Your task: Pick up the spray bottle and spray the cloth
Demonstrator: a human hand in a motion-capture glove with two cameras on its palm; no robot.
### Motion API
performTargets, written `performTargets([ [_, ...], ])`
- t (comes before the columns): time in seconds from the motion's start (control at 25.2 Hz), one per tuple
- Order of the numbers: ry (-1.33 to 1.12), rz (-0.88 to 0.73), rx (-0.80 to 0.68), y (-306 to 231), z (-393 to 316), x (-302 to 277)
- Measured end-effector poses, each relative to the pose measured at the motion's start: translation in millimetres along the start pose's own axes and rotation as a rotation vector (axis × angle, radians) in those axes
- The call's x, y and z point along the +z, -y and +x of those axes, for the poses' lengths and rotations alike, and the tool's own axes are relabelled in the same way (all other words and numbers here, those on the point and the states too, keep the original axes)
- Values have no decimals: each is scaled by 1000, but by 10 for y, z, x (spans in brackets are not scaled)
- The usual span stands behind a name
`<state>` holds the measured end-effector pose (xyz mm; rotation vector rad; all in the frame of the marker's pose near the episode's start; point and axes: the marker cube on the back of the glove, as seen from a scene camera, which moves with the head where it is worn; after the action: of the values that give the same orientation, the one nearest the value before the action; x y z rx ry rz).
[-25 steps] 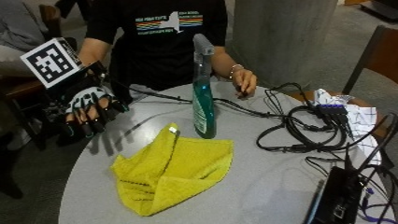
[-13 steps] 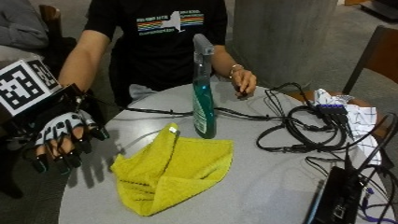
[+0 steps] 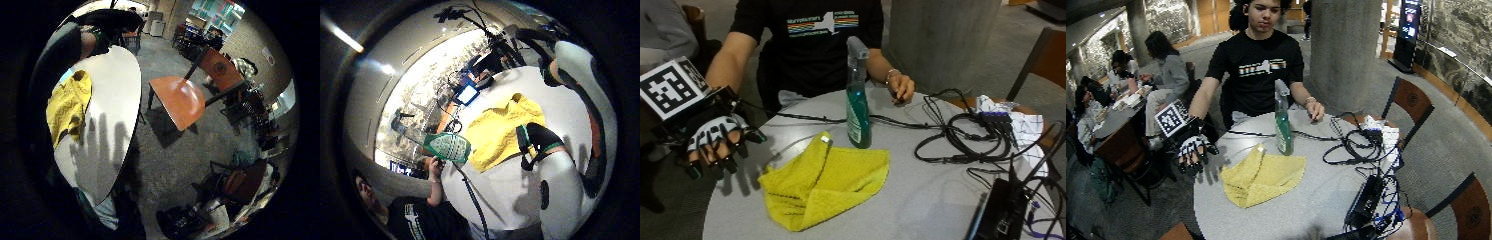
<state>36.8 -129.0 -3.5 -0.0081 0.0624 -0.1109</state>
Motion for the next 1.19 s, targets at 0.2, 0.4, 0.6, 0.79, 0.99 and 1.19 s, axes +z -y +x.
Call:
performTargets([
  [0.2, 44, -4, -148, -408, -370, 67],
  [0.4, 97, 5, -204, -749, -829, 109],
  [0.6, 65, -32, -244, -1046, -1180, 56],
  [0.79, 88, -39, -243, -1128, -1424, 57],
  [0.99, 254, -105, -206, -1073, -1565, 159],
  [1.19, 643, -170, -131, -962, -1701, 278],
])
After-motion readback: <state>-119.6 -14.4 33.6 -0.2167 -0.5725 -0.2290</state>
